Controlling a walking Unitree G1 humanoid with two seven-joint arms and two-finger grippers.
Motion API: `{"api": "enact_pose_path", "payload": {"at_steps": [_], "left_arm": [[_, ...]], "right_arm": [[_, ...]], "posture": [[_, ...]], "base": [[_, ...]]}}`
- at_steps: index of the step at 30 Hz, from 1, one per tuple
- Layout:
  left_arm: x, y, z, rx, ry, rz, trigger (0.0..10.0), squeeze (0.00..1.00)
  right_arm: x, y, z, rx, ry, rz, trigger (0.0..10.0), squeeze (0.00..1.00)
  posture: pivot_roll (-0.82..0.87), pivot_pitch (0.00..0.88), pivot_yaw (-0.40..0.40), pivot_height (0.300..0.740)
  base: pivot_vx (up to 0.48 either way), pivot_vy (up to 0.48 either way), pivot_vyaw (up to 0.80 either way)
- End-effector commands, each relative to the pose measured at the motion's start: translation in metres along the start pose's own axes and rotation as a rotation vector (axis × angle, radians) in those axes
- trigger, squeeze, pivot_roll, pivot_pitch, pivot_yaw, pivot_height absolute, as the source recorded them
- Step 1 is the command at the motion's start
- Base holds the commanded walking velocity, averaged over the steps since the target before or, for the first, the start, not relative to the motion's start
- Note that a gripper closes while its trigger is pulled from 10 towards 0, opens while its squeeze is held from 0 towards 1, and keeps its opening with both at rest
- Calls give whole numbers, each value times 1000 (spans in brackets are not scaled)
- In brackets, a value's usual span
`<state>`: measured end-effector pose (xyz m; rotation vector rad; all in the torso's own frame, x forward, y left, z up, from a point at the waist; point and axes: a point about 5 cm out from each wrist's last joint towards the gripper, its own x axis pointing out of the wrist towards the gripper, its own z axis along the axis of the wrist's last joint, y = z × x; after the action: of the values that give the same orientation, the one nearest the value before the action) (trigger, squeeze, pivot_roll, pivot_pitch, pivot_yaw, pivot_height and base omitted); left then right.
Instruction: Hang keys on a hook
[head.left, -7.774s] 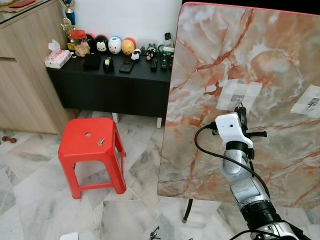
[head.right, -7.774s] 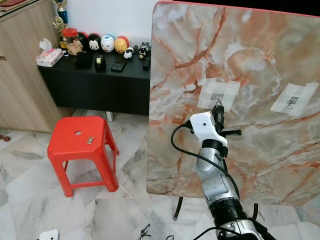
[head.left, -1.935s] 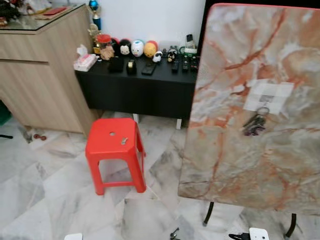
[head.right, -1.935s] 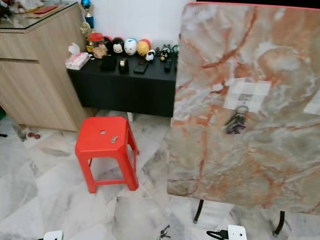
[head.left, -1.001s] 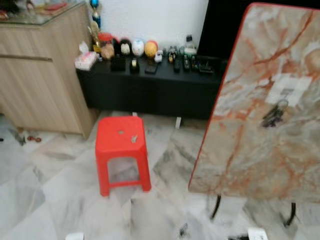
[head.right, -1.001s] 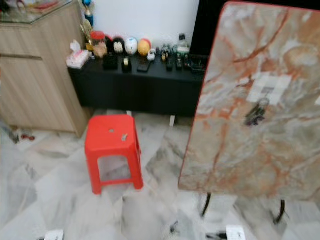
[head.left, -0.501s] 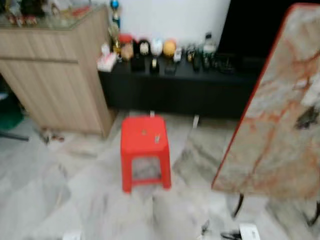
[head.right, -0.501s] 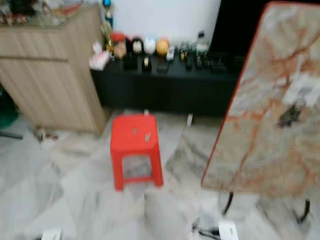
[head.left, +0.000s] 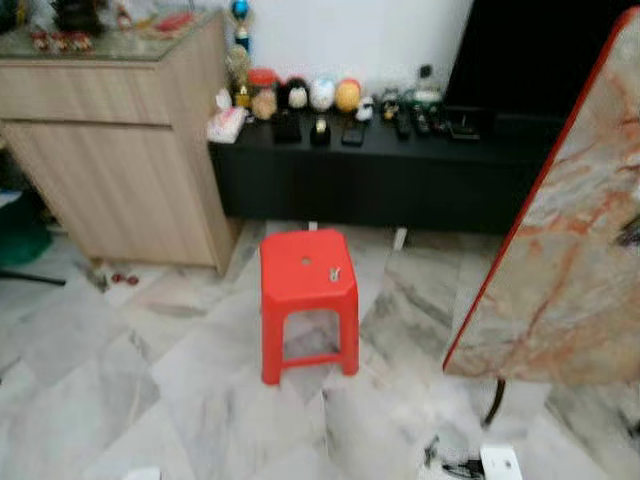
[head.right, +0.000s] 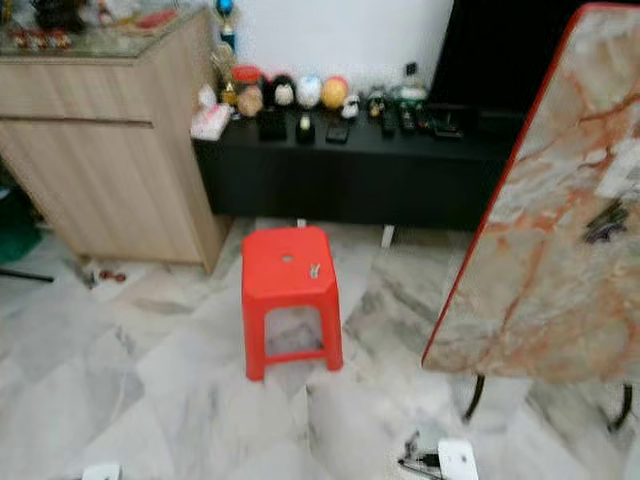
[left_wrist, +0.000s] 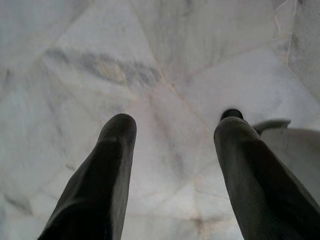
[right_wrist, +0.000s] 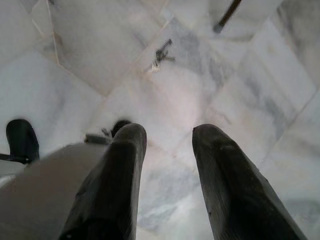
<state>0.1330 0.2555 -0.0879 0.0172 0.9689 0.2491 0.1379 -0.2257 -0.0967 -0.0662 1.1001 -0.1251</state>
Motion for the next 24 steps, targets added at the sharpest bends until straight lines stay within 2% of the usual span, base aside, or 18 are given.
{"api": "enact_pose_path", "payload": {"at_steps": [1, 12, 20, 24], "left_arm": [[-1, 1, -5, -11, 22, 0, 10000, 0], [1, 5, 4, -13, 8, 12, 10000, 0], [4, 8, 17, -7, -18, 23, 10000, 0], [5, 8, 24, -3, -28, 30, 10000, 0]], "right_arm": [[0, -3, -1, 11, -1, -9, 10000, 0], [1, 4, 8, 57, -23, -7, 10000, 0], [3, 11, 21, 87, -48, -3, 10000, 0], [4, 13, 28, 90, -58, 0, 10000, 0]], "posture": [[-4, 0, -28, 740], [7, 0, -6, 740], [42, 0, 10, 740], [50, 0, 19, 740]], "base": [[0, 341, 0], [0, 342, 0], [0, 340, 0], [0, 0, 0]]}}
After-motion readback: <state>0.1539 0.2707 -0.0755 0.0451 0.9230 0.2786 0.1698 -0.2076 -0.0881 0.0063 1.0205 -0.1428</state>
